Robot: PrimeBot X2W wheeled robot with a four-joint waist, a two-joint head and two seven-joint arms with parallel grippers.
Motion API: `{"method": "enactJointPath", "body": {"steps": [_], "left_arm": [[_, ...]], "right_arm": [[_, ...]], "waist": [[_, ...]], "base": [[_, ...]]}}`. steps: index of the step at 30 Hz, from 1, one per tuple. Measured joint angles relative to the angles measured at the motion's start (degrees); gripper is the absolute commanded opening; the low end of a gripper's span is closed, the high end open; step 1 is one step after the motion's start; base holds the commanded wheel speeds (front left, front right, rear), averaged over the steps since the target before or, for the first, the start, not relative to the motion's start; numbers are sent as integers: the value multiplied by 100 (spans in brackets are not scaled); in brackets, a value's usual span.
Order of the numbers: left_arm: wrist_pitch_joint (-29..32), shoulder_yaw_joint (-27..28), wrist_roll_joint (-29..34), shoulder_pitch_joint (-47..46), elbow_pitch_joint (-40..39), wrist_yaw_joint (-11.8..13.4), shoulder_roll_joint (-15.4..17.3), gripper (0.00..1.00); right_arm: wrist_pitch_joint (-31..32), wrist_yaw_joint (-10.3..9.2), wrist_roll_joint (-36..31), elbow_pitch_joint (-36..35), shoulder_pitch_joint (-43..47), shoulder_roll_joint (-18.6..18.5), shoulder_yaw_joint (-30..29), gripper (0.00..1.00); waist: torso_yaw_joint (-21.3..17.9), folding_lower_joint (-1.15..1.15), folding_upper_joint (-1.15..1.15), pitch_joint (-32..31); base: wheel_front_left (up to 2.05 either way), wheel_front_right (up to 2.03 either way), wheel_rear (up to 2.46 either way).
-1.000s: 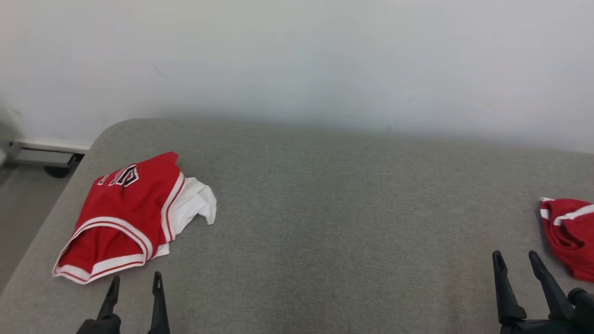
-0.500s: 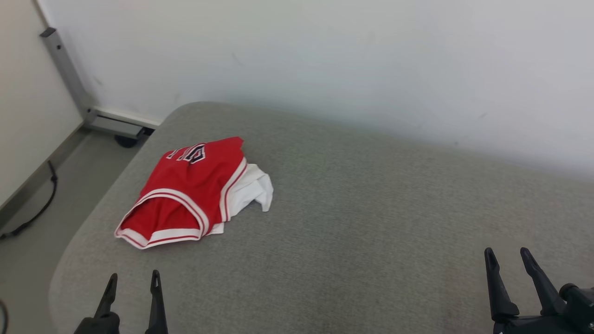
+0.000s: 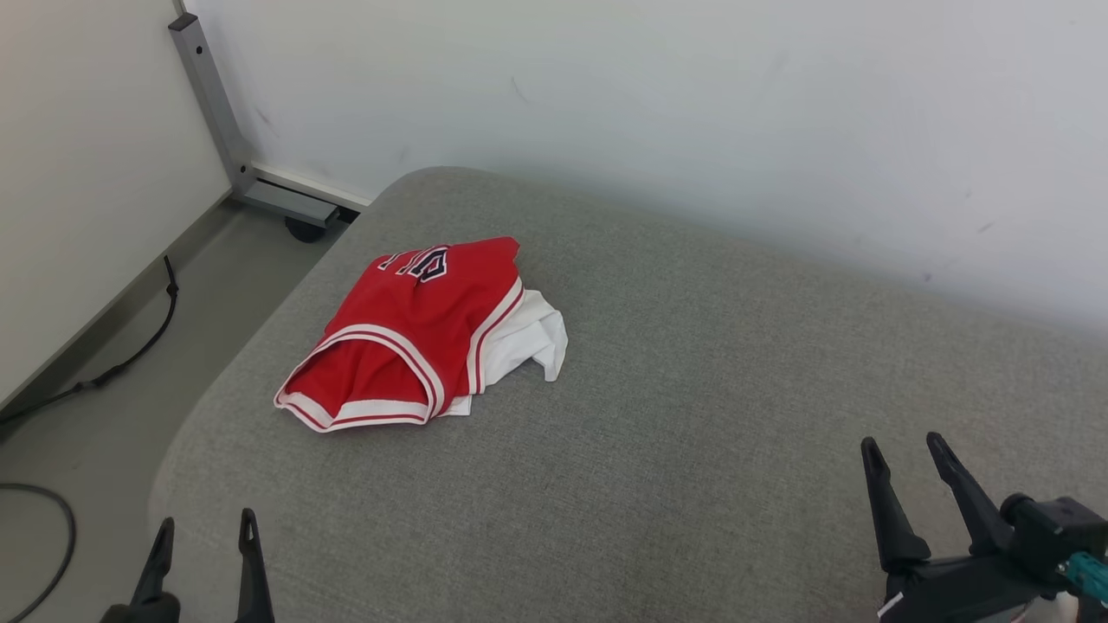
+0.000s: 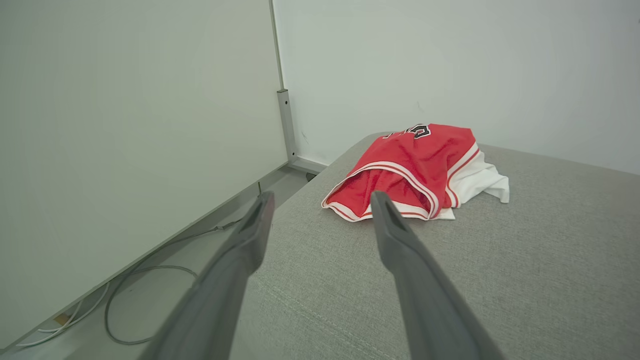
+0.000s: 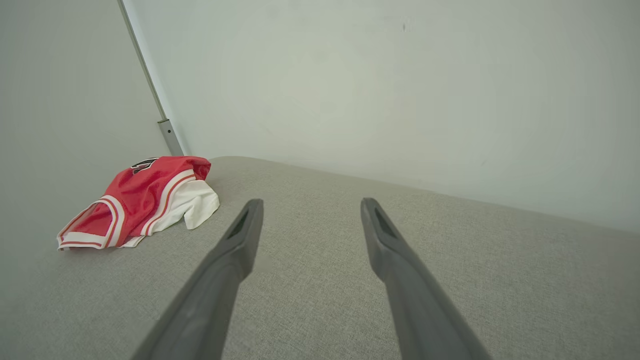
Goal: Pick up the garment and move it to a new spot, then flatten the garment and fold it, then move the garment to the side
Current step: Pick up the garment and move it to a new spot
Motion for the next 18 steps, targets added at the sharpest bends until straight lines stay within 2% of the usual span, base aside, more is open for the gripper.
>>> {"method": "enactJointPath", "body": {"steps": [13, 18], "left_arm": [[9, -83, -21, -19, -76, -15, -8, 100], [104, -197, -40, -637, 58, -240, 44, 100]], "right_arm": [[14, 112, -23, 234, -266, -1, 65, 100], [10, 113, -23, 271, -260, 5, 70, 100]], "waist": [[12, 0, 0, 39], [-22, 0, 0, 17]], "base": [[0, 0, 0], [0, 0, 0]]}}
